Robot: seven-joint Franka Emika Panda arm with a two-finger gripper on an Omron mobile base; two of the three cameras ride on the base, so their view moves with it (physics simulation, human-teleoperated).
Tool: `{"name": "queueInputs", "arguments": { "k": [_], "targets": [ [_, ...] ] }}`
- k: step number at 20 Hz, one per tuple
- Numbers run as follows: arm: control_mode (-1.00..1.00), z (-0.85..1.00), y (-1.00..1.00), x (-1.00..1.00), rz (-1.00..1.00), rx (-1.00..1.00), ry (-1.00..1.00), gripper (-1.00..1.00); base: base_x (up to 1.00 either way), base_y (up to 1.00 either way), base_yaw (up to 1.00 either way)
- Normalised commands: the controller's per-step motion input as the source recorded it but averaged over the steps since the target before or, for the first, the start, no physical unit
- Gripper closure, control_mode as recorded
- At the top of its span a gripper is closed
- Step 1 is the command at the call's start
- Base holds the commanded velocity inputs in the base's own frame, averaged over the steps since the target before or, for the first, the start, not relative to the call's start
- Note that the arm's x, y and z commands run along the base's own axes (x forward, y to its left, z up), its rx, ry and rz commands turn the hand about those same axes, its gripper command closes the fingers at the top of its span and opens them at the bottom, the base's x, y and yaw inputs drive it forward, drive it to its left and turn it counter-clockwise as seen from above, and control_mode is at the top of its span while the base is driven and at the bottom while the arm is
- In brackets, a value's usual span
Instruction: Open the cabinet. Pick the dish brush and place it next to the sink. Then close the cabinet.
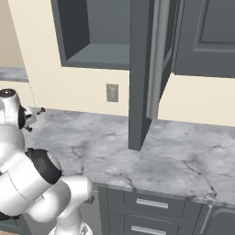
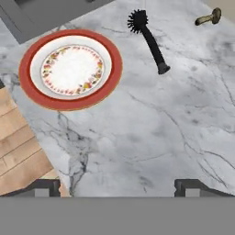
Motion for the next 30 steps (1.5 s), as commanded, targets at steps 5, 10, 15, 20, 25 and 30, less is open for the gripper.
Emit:
{"name": "queueInputs", "arguments": {
  "k": [5, 10, 15, 20, 25, 30],
  "targets": [
    [-1.00, 0.65, -0.72, -0.51, -0.35, 0.22, 0.00, -1.00, 0.00, 0.00, 0.00],
    [-1.00, 0.40, -0.61, -0.10, -0.47, 0.14, 0.00, -1.00, 0.00, 0.00, 0.00],
    [-1.00, 0.01, -0.08, 0.01, -0.17, 0.03, 0.14, -1.00, 0.00, 0.00, 0.00],
    [-1.00, 0.54, -0.47, 0.00, -0.37, 0.15, 0.04, -1.00, 0.00, 0.00, 0.00],
    [-1.00, 0.76, -0.88, -0.05, -0.52, 0.27, 0.06, -1.00, 0.00, 0.00, 0.00],
    [-1.00, 0.66, -0.93, -0.29, -0.49, 0.30, 0.01, -1.00, 0.00, 0.00, 0.00]
  ]
}}
